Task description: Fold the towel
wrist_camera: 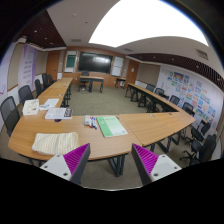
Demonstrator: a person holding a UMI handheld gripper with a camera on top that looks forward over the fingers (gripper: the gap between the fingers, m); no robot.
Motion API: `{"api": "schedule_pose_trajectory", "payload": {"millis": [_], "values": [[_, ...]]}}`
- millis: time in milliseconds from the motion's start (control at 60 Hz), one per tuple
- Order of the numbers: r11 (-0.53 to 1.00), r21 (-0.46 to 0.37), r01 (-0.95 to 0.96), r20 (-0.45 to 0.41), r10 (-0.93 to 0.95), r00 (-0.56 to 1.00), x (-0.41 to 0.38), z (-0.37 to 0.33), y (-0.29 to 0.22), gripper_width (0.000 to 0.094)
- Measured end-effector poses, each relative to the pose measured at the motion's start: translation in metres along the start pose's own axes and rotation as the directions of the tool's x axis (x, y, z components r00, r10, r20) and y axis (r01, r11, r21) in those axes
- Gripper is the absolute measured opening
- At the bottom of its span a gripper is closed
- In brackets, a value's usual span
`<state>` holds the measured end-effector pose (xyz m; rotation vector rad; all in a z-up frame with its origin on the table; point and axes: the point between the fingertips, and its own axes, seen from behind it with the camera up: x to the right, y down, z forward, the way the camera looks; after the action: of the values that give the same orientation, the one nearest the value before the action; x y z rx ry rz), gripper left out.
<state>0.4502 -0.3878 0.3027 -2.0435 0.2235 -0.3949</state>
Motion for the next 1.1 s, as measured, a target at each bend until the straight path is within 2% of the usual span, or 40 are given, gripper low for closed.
{"api": "schedule_pose_trajectory", "payload": {"millis": [133,283,467,633,817,950,1100], "values": [[0.999,-0.025,-0.025,0.012,0.025,1.0,0.008,0.001,0.017,0.0853],[0.998,-0.07,0.0,0.02,0.002,1.0,0.043,0.014,0.067,0.0851],[0.989,-0.151,0.013,0.104,0.003,0.995,-0.009,0.018,0.131,0.0856],[0.976,-0.211,0.053,0.288,0.01,0.958,-0.124,0.015,0.173,0.0854],[0.978,-0.192,0.081,0.444,0.013,0.896,-0.281,0.022,0.161,0.0856],[0.986,-0.144,0.085,0.492,-0.003,0.871,-0.385,0.056,0.129,0.086],[0.987,-0.123,0.107,0.477,-0.036,0.878,-0.47,0.118,0.11,0.0856]]}}
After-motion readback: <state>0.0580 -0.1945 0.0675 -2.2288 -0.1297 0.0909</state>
